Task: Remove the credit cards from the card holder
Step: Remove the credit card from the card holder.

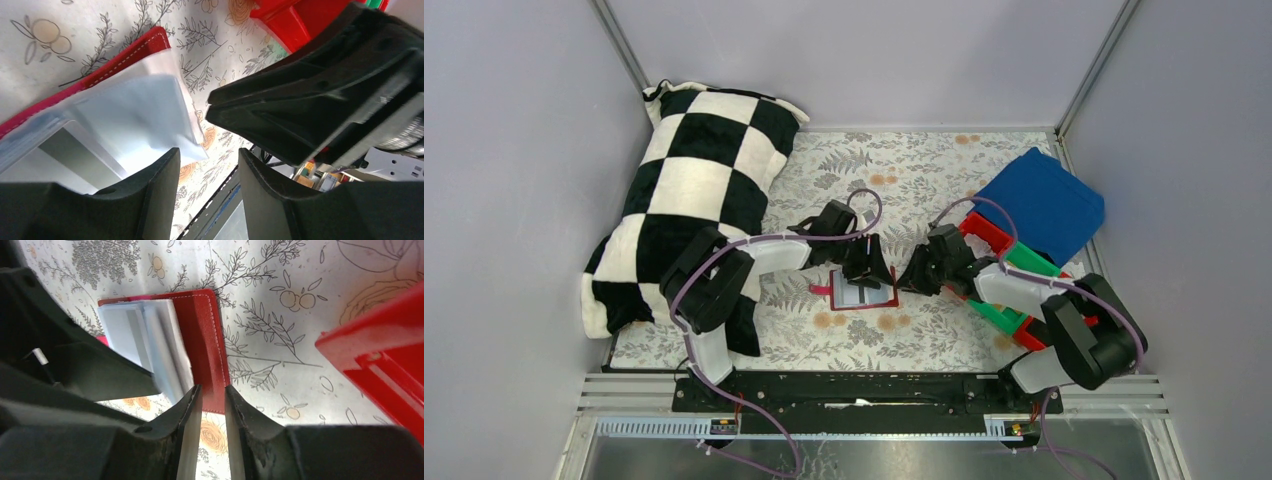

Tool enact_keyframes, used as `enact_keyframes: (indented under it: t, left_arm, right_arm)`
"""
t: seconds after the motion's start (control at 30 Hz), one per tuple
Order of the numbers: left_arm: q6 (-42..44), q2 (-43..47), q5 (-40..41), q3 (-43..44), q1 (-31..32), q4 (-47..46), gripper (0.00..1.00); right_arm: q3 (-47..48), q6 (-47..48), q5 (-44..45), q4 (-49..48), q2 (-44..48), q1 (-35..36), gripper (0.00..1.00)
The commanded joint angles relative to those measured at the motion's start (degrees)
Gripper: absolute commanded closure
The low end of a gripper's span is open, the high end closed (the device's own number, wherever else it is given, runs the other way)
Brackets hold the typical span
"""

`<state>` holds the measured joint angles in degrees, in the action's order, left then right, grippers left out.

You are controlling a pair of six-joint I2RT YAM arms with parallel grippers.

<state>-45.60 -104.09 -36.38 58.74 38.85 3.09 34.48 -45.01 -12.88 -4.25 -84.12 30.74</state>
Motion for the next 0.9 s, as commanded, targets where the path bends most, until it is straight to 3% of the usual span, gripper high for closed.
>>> enact_keyframes:
  t: [0.0, 0.17, 0.37, 0.6, 0.87]
  left_arm:
    - [-1.18, -0.6, -2.18, 1.12, 0.7, -2.87, 0.49]
    - [-1.95, 1.92, -6.83, 1.38, 0.7, -7.69, 0.49]
    - [-0.87, 7.33, -7.81, 0.55, -1.38, -7.29, 0.49]
    - [1.33, 9.07, -0.46, -4.42, -7.13, 2.01, 0.58]
    - [5.04, 9.43, 8.31, -6.28, -8.26, 8.32, 0.65]
  right_arm:
    - [0.97, 0.96, 4.4, 5.32, 5.57, 0.37, 0.69]
    - [2.35, 2.29, 10.51, 12.55, 11.31, 0.28, 0.69]
    - [4.97, 3.31, 9.6, 13.09, 14.63, 0.43, 0.7]
    - [7.68, 0.97, 2.31, 2.55, 9.21, 5.07, 0.73]
    - [9.83, -2.11, -2.67, -3.32, -1.13, 7.38, 0.74]
